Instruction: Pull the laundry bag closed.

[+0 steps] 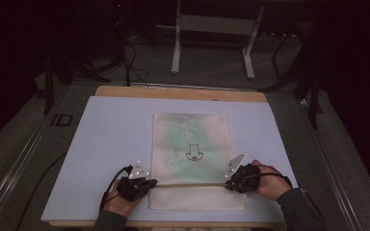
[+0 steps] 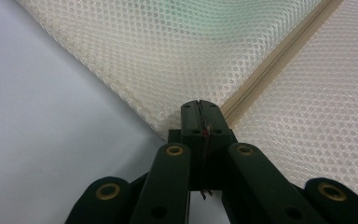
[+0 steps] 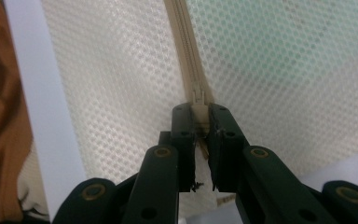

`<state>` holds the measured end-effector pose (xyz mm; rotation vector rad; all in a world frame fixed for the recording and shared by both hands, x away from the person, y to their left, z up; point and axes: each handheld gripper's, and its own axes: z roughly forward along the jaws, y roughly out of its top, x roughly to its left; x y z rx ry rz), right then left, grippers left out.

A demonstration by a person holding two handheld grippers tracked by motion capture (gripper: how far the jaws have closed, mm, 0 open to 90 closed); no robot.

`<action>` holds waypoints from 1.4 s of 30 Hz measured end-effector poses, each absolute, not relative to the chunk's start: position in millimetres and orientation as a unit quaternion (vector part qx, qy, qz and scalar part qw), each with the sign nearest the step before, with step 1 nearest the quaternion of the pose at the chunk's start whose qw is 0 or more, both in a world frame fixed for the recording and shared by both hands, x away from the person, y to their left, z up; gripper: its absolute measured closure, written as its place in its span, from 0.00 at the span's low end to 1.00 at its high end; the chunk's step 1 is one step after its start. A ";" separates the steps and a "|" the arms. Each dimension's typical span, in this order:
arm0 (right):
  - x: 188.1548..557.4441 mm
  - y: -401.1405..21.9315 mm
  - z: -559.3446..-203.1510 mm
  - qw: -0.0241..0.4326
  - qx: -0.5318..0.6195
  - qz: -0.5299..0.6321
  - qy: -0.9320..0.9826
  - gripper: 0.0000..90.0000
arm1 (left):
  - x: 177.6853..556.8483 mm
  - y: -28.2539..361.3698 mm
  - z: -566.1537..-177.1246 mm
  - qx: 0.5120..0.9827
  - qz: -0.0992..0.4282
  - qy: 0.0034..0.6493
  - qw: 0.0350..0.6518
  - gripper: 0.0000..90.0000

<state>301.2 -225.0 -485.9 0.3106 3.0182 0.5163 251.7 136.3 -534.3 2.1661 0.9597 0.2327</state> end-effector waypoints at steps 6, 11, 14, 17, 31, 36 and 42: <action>301.0 -228.9 -486.1 0.028 0.105 0.173 0.979 0.91 | 251.7 136.1 -534.1 0.845 0.091 0.374 0.370 0.99; 301.8 -231.0 -486.6 0.034 0.107 0.164 0.980 0.91 | 251.7 136.2 -534.2 0.845 0.091 0.374 0.371 0.99; 301.5 -236.3 -487.0 0.032 0.115 0.163 0.979 0.91 | 251.8 136.4 -534.2 0.845 0.091 0.374 0.371 0.99; 301.2 -240.9 -487.8 0.033 0.117 0.165 0.979 0.91 | 251.7 136.2 -534.0 0.846 0.092 0.374 0.370 0.99; 300.3 -262.4 -489.3 0.031 0.140 0.177 0.974 0.91 | 251.7 136.1 -534.0 0.846 0.092 0.373 0.369 0.99; 300.3 -262.1 -489.6 0.032 0.139 0.175 0.974 0.90 | 251.7 136.2 -534.1 0.846 0.092 0.373 0.370 0.99; 299.6 -266.4 -489.0 0.038 0.146 0.156 0.976 0.88 | 250.8 135.0 -533.7 0.848 0.097 0.370 0.366 0.99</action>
